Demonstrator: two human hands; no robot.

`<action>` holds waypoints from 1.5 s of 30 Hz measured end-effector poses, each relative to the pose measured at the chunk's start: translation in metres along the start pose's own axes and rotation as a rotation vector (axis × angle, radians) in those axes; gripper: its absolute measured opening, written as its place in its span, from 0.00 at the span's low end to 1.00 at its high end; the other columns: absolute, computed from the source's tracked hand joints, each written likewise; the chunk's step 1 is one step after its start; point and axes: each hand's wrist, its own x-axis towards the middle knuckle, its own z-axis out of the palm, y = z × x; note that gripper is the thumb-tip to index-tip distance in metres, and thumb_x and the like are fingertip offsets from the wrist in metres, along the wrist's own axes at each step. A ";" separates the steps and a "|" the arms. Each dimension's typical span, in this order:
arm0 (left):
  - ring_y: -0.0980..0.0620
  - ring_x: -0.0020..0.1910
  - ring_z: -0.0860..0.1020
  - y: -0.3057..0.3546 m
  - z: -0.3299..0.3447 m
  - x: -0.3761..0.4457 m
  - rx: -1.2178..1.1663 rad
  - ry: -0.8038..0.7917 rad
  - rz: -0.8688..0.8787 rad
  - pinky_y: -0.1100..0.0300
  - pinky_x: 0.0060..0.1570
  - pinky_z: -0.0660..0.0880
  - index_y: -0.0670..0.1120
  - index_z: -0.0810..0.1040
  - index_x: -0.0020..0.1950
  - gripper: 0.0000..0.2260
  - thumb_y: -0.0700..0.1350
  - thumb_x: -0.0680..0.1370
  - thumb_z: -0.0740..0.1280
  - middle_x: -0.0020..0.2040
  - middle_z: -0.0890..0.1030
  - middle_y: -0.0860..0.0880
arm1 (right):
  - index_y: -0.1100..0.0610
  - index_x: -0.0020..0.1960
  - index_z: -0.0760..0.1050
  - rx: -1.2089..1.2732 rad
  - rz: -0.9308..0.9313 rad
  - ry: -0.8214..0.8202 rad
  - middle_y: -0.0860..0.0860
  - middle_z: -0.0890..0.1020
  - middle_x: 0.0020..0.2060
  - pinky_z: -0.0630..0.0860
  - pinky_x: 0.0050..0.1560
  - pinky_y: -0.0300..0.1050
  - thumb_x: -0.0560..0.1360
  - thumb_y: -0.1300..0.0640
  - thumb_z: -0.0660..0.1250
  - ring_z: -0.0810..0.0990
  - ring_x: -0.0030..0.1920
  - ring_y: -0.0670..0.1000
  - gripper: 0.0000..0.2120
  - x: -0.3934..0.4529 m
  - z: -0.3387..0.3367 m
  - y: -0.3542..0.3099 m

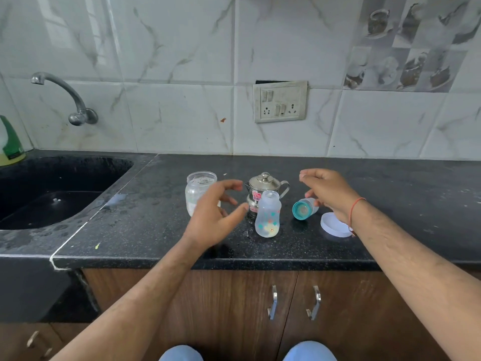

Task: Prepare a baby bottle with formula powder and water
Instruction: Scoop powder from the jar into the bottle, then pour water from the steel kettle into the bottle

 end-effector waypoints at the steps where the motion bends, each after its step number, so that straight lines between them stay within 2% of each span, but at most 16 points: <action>1: 0.57 0.50 0.85 -0.002 0.009 0.003 -0.010 -0.068 -0.052 0.60 0.47 0.81 0.55 0.80 0.71 0.21 0.47 0.80 0.79 0.66 0.83 0.62 | 0.50 0.66 0.81 0.021 0.036 -0.024 0.49 0.84 0.60 0.78 0.37 0.42 0.84 0.51 0.67 0.83 0.45 0.50 0.12 0.003 0.003 0.001; 5: 0.56 0.37 0.83 -0.011 0.031 0.009 -0.069 -0.225 -0.193 0.59 0.48 0.81 0.55 0.80 0.76 0.28 0.53 0.77 0.82 0.65 0.85 0.61 | 0.53 0.66 0.78 0.070 0.079 -0.104 0.53 0.82 0.65 0.78 0.34 0.41 0.85 0.53 0.66 0.85 0.41 0.51 0.12 0.017 0.016 0.003; 9: 0.57 0.33 0.78 -0.015 0.036 0.013 -0.050 -0.278 -0.237 0.63 0.42 0.78 0.55 0.78 0.78 0.32 0.53 0.76 0.84 0.66 0.85 0.60 | 0.57 0.67 0.77 0.033 0.109 -0.238 0.55 0.81 0.65 0.77 0.35 0.42 0.86 0.51 0.65 0.83 0.39 0.53 0.13 0.025 0.026 0.000; 12: 0.56 0.33 0.76 -0.020 0.037 0.016 -0.062 -0.279 -0.238 0.63 0.41 0.77 0.55 0.80 0.76 0.31 0.53 0.75 0.84 0.64 0.87 0.60 | 0.59 0.65 0.78 -0.068 0.104 -0.273 0.58 0.82 0.62 0.77 0.35 0.43 0.86 0.50 0.64 0.80 0.37 0.52 0.15 0.028 0.029 -0.004; 14: 0.55 0.34 0.73 -0.021 0.036 0.016 -0.060 -0.280 -0.237 0.63 0.39 0.75 0.56 0.83 0.73 0.27 0.53 0.75 0.84 0.60 0.88 0.62 | 0.58 0.62 0.78 -0.110 0.102 -0.276 0.59 0.82 0.59 0.77 0.35 0.43 0.86 0.50 0.64 0.79 0.36 0.51 0.12 0.029 0.031 -0.005; 18: 0.56 0.34 0.74 -0.023 0.034 0.015 -0.010 -0.270 -0.253 0.66 0.37 0.72 0.57 0.85 0.69 0.24 0.53 0.74 0.84 0.40 0.86 0.65 | 0.59 0.59 0.75 -0.149 0.131 -0.307 0.57 0.77 0.56 0.76 0.35 0.45 0.86 0.49 0.63 0.78 0.35 0.52 0.13 0.031 0.035 -0.006; 22: 0.58 0.35 0.77 -0.027 0.031 0.014 0.018 -0.229 -0.251 0.67 0.39 0.73 0.56 0.87 0.64 0.20 0.52 0.73 0.85 0.45 0.86 0.61 | 0.61 0.59 0.76 -0.160 0.129 -0.336 0.56 0.77 0.52 0.70 0.27 0.41 0.86 0.48 0.61 0.73 0.32 0.50 0.16 0.029 0.037 -0.005; 25: 0.59 0.32 0.76 -0.028 0.025 0.011 0.011 -0.241 -0.285 0.70 0.37 0.71 0.56 0.86 0.66 0.21 0.51 0.74 0.84 0.37 0.84 0.59 | 0.60 0.56 0.77 -0.065 0.102 -0.341 0.54 0.78 0.45 0.66 0.28 0.41 0.87 0.50 0.60 0.71 0.30 0.49 0.14 0.023 0.041 0.000; 28: 0.58 0.30 0.73 -0.029 0.021 0.005 -0.041 -0.255 -0.292 0.68 0.35 0.70 0.57 0.86 0.67 0.21 0.51 0.75 0.84 0.30 0.80 0.55 | 0.60 0.51 0.77 0.048 0.100 -0.309 0.52 0.76 0.37 0.68 0.26 0.40 0.87 0.53 0.61 0.71 0.29 0.48 0.12 0.018 0.047 0.006; 30: 0.58 0.30 0.73 -0.029 0.021 0.002 -0.054 -0.249 -0.275 0.66 0.36 0.70 0.57 0.86 0.67 0.21 0.51 0.75 0.84 0.30 0.79 0.54 | 0.58 0.45 0.74 0.147 0.112 -0.280 0.52 0.73 0.34 0.73 0.27 0.41 0.88 0.54 0.61 0.73 0.29 0.49 0.14 0.015 0.050 0.009; 32: 0.58 0.31 0.73 -0.029 0.020 0.000 -0.058 -0.248 -0.265 0.67 0.37 0.71 0.58 0.86 0.66 0.21 0.51 0.75 0.84 0.31 0.79 0.54 | 0.57 0.43 0.73 0.216 0.126 -0.241 0.51 0.72 0.32 0.74 0.28 0.43 0.88 0.54 0.61 0.73 0.29 0.50 0.15 0.013 0.054 0.010; 36: 0.57 0.32 0.74 -0.029 0.018 0.000 -0.079 -0.255 -0.265 0.65 0.37 0.71 0.59 0.87 0.65 0.20 0.52 0.74 0.84 0.32 0.80 0.52 | 0.56 0.45 0.73 0.270 0.131 -0.181 0.50 0.70 0.31 0.68 0.27 0.42 0.87 0.52 0.62 0.71 0.27 0.48 0.13 0.011 0.058 0.010; 40: 0.57 0.32 0.74 -0.030 0.019 0.000 -0.099 -0.245 -0.270 0.63 0.39 0.73 0.60 0.87 0.64 0.22 0.56 0.71 0.83 0.31 0.80 0.53 | 0.54 0.39 0.70 0.344 0.122 -0.110 0.49 0.69 0.28 0.63 0.27 0.41 0.86 0.52 0.64 0.68 0.25 0.47 0.17 0.006 0.054 0.003; 43: 0.59 0.36 0.77 -0.028 0.018 0.000 -0.093 -0.256 -0.256 0.66 0.41 0.74 0.62 0.88 0.61 0.20 0.57 0.70 0.84 0.38 0.86 0.49 | 0.53 0.37 0.70 0.400 0.097 -0.043 0.47 0.69 0.26 0.59 0.25 0.39 0.85 0.52 0.67 0.64 0.24 0.45 0.18 0.003 0.043 -0.005; 45: 0.60 0.40 0.81 -0.026 0.018 0.001 -0.080 -0.264 -0.237 0.70 0.44 0.75 0.62 0.88 0.60 0.17 0.52 0.72 0.84 0.46 0.89 0.55 | 0.52 0.37 0.71 0.424 0.070 -0.005 0.47 0.68 0.26 0.57 0.24 0.37 0.84 0.53 0.68 0.62 0.24 0.44 0.17 0.003 0.033 -0.010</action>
